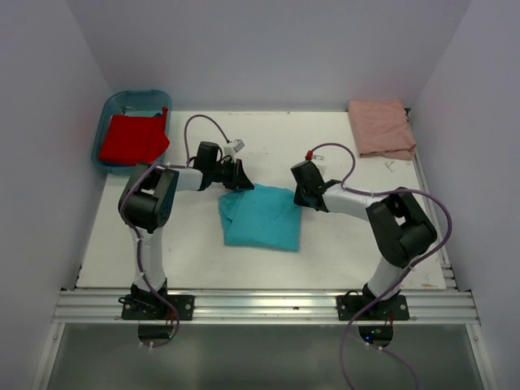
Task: Fold and stack the t-shirts
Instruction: Fold the tshirt
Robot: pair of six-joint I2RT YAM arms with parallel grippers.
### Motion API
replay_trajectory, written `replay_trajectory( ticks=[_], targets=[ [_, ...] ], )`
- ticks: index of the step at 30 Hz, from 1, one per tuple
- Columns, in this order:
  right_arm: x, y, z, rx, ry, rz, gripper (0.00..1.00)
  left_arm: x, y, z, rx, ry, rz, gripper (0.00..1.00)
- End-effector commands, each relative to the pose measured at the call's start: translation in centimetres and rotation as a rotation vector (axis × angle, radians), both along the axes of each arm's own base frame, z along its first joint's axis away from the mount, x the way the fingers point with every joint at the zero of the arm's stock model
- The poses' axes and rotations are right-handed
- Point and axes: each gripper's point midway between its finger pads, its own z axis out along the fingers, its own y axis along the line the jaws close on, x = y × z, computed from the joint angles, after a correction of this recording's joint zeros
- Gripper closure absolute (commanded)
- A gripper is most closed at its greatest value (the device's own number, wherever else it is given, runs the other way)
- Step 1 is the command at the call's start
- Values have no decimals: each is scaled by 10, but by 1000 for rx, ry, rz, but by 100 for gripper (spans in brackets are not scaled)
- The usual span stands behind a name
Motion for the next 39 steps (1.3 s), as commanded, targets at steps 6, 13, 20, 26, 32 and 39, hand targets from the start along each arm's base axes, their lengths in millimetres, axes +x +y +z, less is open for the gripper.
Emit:
replay_trajectory(
  ticks=[6,13,20,26,32,39],
  targets=[
    [-1,4,-33,10,47,11,100,-5,-2,-9,10,21,-12,100],
    [-1,2,-5,39,-19,14,100,-3,-4,25,3,-57,3,100],
    [-4,-6,34,53,-104,8,100,-5,-8,86,-12,-181,33,100],
    [-13,-10,57,81,-148,24,100,-27,-16,119,5,-232,45,100],
    [-27,-7,76,122,-163,77,100,-65,-9,112,27,-184,89,100],
    [-34,-4,86,151,-178,120,100,-103,11,102,48,-147,180,100]
  ],
)
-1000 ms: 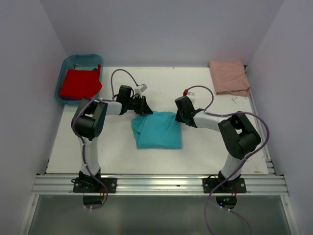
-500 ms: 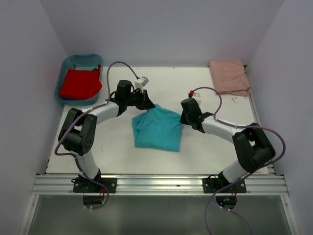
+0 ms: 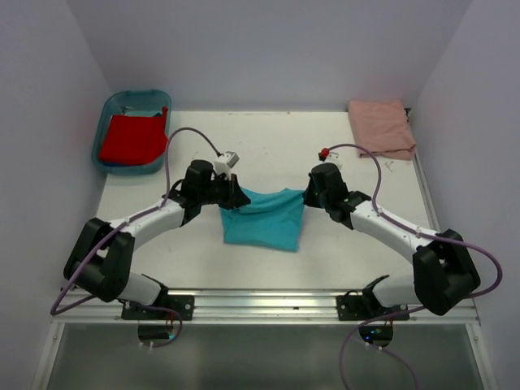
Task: Fold and stack the t-shirts
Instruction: Fold the tshirt
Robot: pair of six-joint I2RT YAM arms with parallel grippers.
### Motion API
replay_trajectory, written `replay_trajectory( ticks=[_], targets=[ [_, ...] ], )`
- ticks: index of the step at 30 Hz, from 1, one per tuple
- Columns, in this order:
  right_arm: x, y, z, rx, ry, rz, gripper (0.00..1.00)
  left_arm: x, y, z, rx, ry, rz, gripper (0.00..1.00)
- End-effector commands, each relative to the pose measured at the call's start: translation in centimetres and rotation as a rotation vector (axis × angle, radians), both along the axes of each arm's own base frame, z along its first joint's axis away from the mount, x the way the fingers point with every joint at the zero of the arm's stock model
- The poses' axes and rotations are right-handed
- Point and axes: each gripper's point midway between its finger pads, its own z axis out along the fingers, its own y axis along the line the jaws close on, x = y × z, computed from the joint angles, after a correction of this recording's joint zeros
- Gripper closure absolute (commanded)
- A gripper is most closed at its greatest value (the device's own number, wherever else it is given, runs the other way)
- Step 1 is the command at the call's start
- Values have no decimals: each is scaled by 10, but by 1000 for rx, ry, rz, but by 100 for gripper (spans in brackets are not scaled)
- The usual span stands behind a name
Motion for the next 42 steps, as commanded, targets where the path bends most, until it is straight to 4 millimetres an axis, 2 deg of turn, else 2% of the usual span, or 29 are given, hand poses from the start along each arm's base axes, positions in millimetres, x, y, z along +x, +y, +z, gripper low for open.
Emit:
replay_trajectory(
  ticks=[1,2,4,7,8,13,14,15,21,24,27,30,32,34,35,36,38,41,42],
  targets=[
    [-2,1,4,1,-14,35,100,-10,12,7,9,-10,89,100],
    [-2,3,3,0,-14,41,100,-12,15,13,7,-29,101,100],
    [1,6,0,7,-16,52,100,-14,24,12,30,-29,139,100],
    [7,16,2,27,-30,78,100,-15,31,26,25,-61,180,100],
    [9,18,3,33,-39,85,100,-16,32,38,7,-88,185,100],
    [14,34,22,93,-90,147,100,-17,33,70,-33,-146,188,100],
    [14,38,36,120,-132,164,100,-18,33,77,-44,-160,188,100],
    [12,39,39,126,-143,172,100,-19,32,81,-53,-168,185,100],
    [-11,44,68,140,-196,236,100,-41,31,77,-76,-119,148,100],
    [-24,44,69,128,-188,256,100,-50,33,73,-87,-99,147,100],
    [-26,38,68,114,-188,241,100,-57,39,66,-84,-86,172,100],
    [-19,40,62,86,-174,232,100,-58,44,68,-93,-88,203,100],
    [-12,43,49,62,-141,237,100,-57,46,68,-93,-89,220,100],
    [-5,50,46,65,-139,242,100,-53,51,59,-67,-85,256,100],
    [0,54,33,49,-115,243,100,-50,52,57,-65,-93,265,100],
    [5,58,31,52,-121,247,100,-48,56,48,-47,-92,289,100],
    [14,63,9,23,-76,247,100,-35,58,40,-40,-121,324,100],
    [31,77,1,38,-84,249,100,-15,67,8,20,-150,397,100],
    [35,82,-13,31,-65,251,100,-11,68,1,38,-142,408,100]
  ],
)
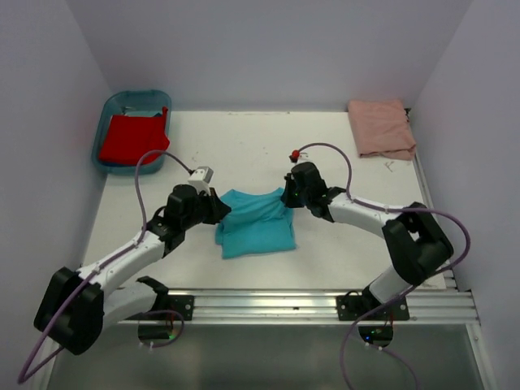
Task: Fold and stack the t-shirts
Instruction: Fold the tshirt
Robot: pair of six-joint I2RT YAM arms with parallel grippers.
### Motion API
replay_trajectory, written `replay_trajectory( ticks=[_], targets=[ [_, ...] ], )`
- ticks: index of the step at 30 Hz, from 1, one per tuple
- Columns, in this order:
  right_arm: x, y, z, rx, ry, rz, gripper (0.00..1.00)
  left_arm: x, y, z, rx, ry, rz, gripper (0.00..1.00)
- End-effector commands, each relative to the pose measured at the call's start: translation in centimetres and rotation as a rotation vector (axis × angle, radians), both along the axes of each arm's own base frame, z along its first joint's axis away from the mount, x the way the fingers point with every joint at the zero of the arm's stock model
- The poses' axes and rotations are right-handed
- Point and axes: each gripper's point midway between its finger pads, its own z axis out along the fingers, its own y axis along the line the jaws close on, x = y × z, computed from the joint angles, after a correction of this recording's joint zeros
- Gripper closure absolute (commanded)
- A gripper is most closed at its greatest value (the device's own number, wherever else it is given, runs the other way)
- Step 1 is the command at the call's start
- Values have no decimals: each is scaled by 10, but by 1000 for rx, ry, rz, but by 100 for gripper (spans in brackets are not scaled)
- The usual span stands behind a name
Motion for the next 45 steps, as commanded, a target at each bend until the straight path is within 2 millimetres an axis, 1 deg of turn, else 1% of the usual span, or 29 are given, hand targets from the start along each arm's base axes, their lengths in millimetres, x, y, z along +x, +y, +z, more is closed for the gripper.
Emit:
replay_trajectory(
  ticks=[1,3,4,7,9,11,13,15,17,18,19,20,21,23,24,25,26,27,28,29,30,31,33,34,38,41,42,44,45],
  targets=[
    [33,18,10,30,-81,-10,100,30,5,-24,52,-43,77,100],
    [39,23,4,33,-73,-11,100,43,-4,-19,25,-65,65,100],
    [40,25,4,36,-74,-11,100,46,-7,-28,33,-42,54,100],
    [41,25,14,50,-97,-13,100,59,-16,-17,21,-66,42,100],
    [40,22,22,46,-110,-16,100,66,-16,-9,32,-84,44,100],
    [38,18,37,51,-143,-14,100,69,-13,0,44,-97,56,100],
    [36,14,52,56,-175,-16,100,75,-10,16,52,-141,77,100],
    [38,11,57,42,-191,-24,100,82,-4,23,72,-169,109,100],
    [46,12,59,28,-195,-30,100,87,-1,22,84,-168,119,100],
    [48,12,54,14,-179,-32,100,92,-1,24,83,-171,116,100],
    [51,13,52,2,-174,-29,100,97,3,14,99,-148,125,100],
    [58,16,45,-15,-163,-33,100,101,3,13,102,-144,127,100],
    [62,17,39,-27,-150,-34,100,105,4,0,120,-118,125,100],
    [74,23,36,-33,-142,-36,100,112,9,-12,131,-94,137,100],
    [78,25,16,-58,-110,-39,100,116,8,-16,127,-84,129,100],
    [82,27,6,-67,-95,-42,100,121,14,-38,146,-35,139,100],
    [86,28,2,-80,-79,-48,100,126,16,-46,146,-24,146,100],
    [88,27,-23,-116,-38,-59,100,131,16,-52,132,-7,140,100],
    [92,28,-32,-122,-26,-68,100,136,24,-74,137,41,158,100],
    [99,33,-34,-121,-29,-70,100,142,27,-78,124,39,172,100],
    [102,32,-43,-135,-15,-80,100,144,27,-84,94,56,173,100],
    [104,30,-59,-158,1,-99,100,147,36,-99,89,87,194,100],
    [112,29,-67,-173,1,-121,100,154,39,-101,55,88,210,100],
    [113,26,-77,-195,12,-133,100,156,44,-107,53,101,225,100],
    [114,20,-81,-220,7,-154,100,158,50,-108,52,102,243,100],
    [113,14,-77,-221,-6,-177,100,157,50,-104,40,101,240,100],
    [113,15,-74,-219,-11,-175,100,157,49,-101,32,99,235,95],
    [112,13,-69,-212,-19,-178,100,156,46,-89,11,66,217,78],
    [113,17,-60,-191,-35,-167,89,154,42,-80,-8,45,190,59]
  ],
)
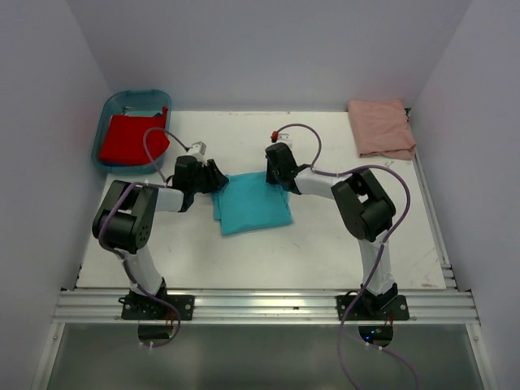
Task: Fold and stack the t-shirts
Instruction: Fold the tshirt
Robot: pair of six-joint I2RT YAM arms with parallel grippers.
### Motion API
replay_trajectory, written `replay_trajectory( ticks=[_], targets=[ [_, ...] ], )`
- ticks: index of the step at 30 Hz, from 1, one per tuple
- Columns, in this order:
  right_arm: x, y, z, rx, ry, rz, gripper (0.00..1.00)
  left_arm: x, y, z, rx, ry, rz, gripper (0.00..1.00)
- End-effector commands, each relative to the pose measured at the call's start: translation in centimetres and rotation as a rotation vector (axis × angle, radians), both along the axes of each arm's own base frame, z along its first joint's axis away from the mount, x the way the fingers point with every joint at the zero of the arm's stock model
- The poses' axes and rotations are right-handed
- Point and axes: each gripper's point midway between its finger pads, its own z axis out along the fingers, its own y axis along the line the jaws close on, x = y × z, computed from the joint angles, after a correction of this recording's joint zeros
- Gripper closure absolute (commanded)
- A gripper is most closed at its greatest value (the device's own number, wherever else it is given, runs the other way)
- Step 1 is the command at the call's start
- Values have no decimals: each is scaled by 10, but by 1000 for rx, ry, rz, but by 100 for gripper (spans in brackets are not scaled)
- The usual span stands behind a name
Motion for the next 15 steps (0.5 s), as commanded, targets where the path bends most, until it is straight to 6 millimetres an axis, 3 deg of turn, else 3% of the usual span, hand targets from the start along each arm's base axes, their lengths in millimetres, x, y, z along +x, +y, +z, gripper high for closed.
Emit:
replay_trajectory(
  ticks=[1,2,3,5,6,9,12,13,15],
  targets=[
    [-10,-23,-2,-67,22,-28,76,2,-1,38,-41,-109,-27,49],
    [-11,-21,8,-54,9,-18,51,0,-2,48,-51,-151,-33,40],
    [-11,-19,15,-45,0,-6,36,0,-2,75,-62,-225,-37,27],
    [-6,-13,33,-11,-45,15,21,1,-1,102,-65,-304,-32,19],
    [-5,-8,49,19,-70,33,13,2,1,125,-61,-364,-28,10],
    [-3,-2,80,62,-136,65,7,2,7,160,-44,-438,-8,3],
    [-7,-7,97,74,-166,61,5,-2,8,175,-49,-442,-5,1],
    [-11,-11,109,82,-185,53,4,-5,7,171,-48,-414,-7,1],
    [-18,-21,114,67,-179,32,4,-12,3,168,-47,-386,-23,0]
  ],
)
